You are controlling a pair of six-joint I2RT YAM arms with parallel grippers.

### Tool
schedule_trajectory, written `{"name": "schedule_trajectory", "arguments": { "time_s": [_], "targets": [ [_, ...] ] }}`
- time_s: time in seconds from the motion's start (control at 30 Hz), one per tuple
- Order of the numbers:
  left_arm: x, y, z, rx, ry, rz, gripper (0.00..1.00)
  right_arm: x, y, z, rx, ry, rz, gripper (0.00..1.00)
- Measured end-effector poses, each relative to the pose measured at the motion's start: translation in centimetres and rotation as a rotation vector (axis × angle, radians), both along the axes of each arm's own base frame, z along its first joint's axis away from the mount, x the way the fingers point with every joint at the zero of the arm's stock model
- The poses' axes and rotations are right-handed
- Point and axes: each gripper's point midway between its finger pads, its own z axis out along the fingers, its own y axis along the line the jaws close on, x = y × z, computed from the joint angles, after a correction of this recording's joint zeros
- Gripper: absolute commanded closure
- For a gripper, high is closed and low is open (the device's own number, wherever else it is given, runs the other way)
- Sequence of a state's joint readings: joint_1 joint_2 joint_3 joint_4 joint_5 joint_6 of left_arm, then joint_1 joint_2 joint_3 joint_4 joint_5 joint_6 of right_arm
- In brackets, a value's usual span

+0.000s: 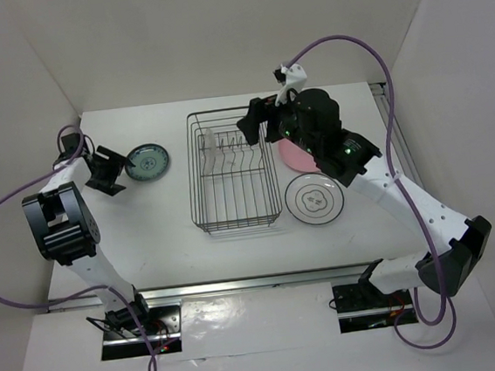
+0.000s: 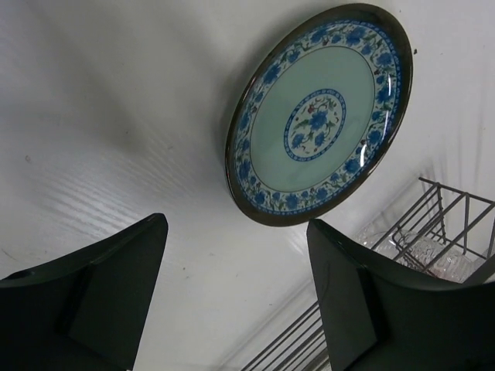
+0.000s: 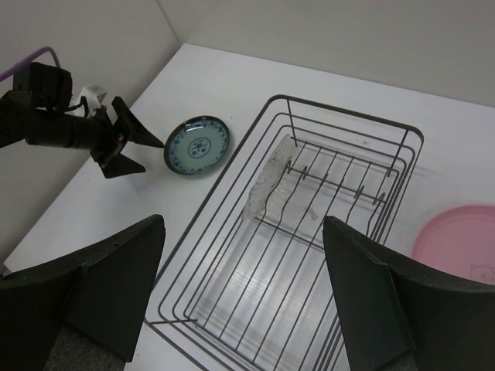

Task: Load the plates into the dish rack

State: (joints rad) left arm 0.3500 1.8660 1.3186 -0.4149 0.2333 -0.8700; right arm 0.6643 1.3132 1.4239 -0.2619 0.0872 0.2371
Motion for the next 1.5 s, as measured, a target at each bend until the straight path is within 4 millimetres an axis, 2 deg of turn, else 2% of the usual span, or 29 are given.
{"name": "schedule_trajectory", "arguments": {
  "time_s": [0.17, 0.23, 0.33, 0.63, 0.77, 0.8, 0.87, 0.9, 0.97, 1.0, 1.03, 1.2, 1.33, 1.43, 1.5],
  "targets": [
    [0.8, 0.1, -1.3, -0.009, -0.004, -0.003, 0.23, 0.1, 0.0, -0.1, 0.003, 0.000, 0.011, 0.10],
    [1.1, 0.1, -1.8, -0.015, -0.003, -0.005, 0.23, 0.1, 0.2, -0.5, 0.002, 0.003, 0.018, 0.10],
    [1.4, 0.0, -2.7, -0.027, 0.002, -0.006, 0.30, 0.0, 0.4, -1.0, -0.001, 0.011, 0.031, 0.10],
    [2.5, 0.3, -3.6, -0.045, 0.000, 0.005, 0.31, 0.1, 0.4, -1.7, -0.003, 0.019, 0.042, 0.10],
    [2.7, 0.4, -3.8, -0.040, 0.002, 0.009, 0.46, 0.1, 0.2, -2.9, -0.012, 0.036, 0.045, 0.10],
    [2.7, 0.5, -3.9, -0.037, 0.005, 0.010, 0.62, 0.0, 0.1, -3.2, -0.015, 0.041, 0.045, 0.10],
    [2.8, 0.4, -4.4, -0.030, 0.021, 0.012, 0.66, -0.1, -0.1, -3.6, -0.017, 0.045, 0.047, 0.10],
    [3.0, 0.3, -4.5, -0.022, 0.024, 0.009, 0.78, -0.2, -0.2, -3.7, -0.017, 0.048, 0.048, 0.10],
    [3.4, -0.1, -4.6, -0.013, 0.028, 0.000, 0.84, -0.1, -0.5, -3.6, -0.014, 0.045, 0.045, 0.10],
    [3.8, -0.4, -4.5, -0.009, 0.022, -0.007, 0.86, 0.0, -0.7, -3.5, -0.011, 0.042, 0.042, 0.10],
    [4.2, -0.9, -4.3, -0.003, 0.013, -0.018, 1.00, 0.0, -1.1, -3.2, -0.006, 0.037, 0.038, 0.10],
    [4.8, -2.2, -4.0, 0.004, 0.004, -0.030, 1.00, 0.1, -2.5, -2.1, 0.015, 0.012, 0.023, 0.10],
    [4.8, -2.0, -3.7, 0.017, 0.003, -0.017, 1.00, 0.6, -3.4, -2.0, 0.029, 0.002, 0.016, 0.10],
    [4.0, -1.4, -1.8, 0.058, -0.014, 0.006, 1.00, 1.0, -3.6, -3.6, 0.032, 0.019, 0.028, 0.10],
    [3.1, -0.8, 1.1, 0.093, -0.056, 0.027, 1.00, 1.1, -3.7, -5.1, 0.028, 0.044, 0.038, 0.10]
  ]
}}
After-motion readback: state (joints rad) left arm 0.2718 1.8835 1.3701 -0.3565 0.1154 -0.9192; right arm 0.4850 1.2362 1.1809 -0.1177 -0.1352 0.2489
